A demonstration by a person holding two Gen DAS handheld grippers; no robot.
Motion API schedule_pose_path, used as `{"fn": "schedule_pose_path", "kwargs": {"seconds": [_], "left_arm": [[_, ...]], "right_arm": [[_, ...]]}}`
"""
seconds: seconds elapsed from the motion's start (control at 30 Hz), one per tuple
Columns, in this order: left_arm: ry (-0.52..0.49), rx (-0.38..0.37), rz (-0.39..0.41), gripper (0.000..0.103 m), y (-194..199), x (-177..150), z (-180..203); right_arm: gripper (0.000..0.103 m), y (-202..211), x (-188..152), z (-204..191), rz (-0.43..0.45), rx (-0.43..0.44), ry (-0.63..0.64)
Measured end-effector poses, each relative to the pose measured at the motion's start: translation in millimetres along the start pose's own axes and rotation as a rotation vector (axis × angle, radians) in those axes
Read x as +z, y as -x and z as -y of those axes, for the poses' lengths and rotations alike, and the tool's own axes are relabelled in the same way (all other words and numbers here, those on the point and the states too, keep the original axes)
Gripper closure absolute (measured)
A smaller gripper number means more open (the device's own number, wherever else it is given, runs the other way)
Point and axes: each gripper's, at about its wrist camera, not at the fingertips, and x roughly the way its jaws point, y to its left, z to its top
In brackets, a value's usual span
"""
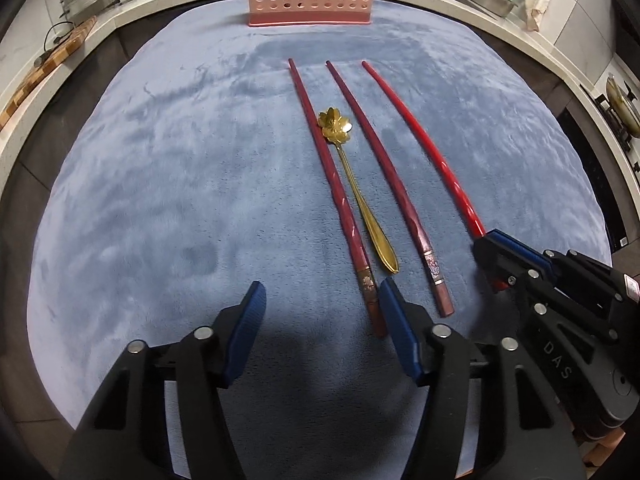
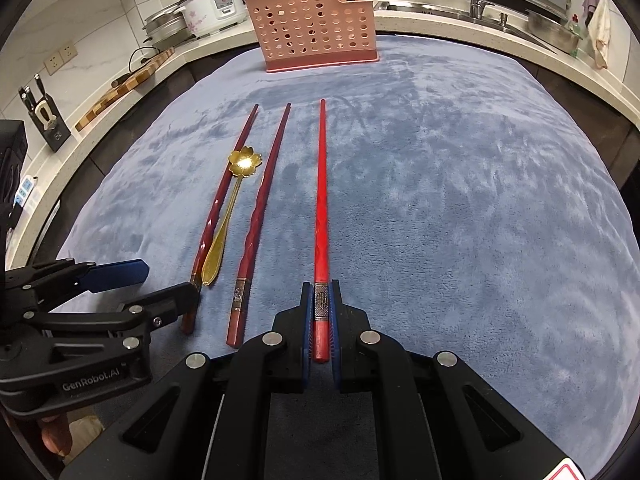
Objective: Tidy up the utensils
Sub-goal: 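Grasp a dark red chopstick with the left tool while the right tool grasps a red chopstick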
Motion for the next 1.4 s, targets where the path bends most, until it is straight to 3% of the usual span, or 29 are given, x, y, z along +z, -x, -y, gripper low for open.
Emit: {"fn": "schedule_pose_path", "kwargs": {"seconds": [0.1,0.17,0.3,0.43,0.53,0.7,1.1,1.4], "left_arm": [[0.003,-0.006,0.000,0.056,-0.3,0.5,-0.5],[0.003,-0.015,0.002,0.068,-0.3,1.4,-0.8],[0.003,-0.041,0.001,0.077,-0.7,2.4,-0.9],[0.016,-0.060,0.011,0.097,1.6,2.6,-3.3],[0.035,-0.056,0.032,0.103,5.7,3.0,-7.5],[0.068,-0.047,0.077,0.103,15.4,8.2,-17.7],[0.071,-0.107,0.043,0.100,0.4,8.9,-11.7],[0.060,-0.134,0.047,0.083,2.7,6.9,-9.0]], "right_arm": [[0.096,0.0,0.0,-0.2,0.000,0.000,-0.002],[0.096,-0.2,-0.1,-0.6,0.000,0.000,0.000],[0.096,-0.5,-0.5,-1.3,-0.002,0.001,0.005],[0.096,0.4,-0.9,-2.5,0.000,0.002,0.009],[0.096,1.9,-0.1,-3.8,0.005,0.003,0.009],[0.096,7.0,3.2,-4.2,0.018,0.011,0.009],[0.096,9.0,6.4,-4.6,0.023,0.017,0.010],[0.096,6.5,5.6,-4.2,0.017,0.019,0.007]]}}
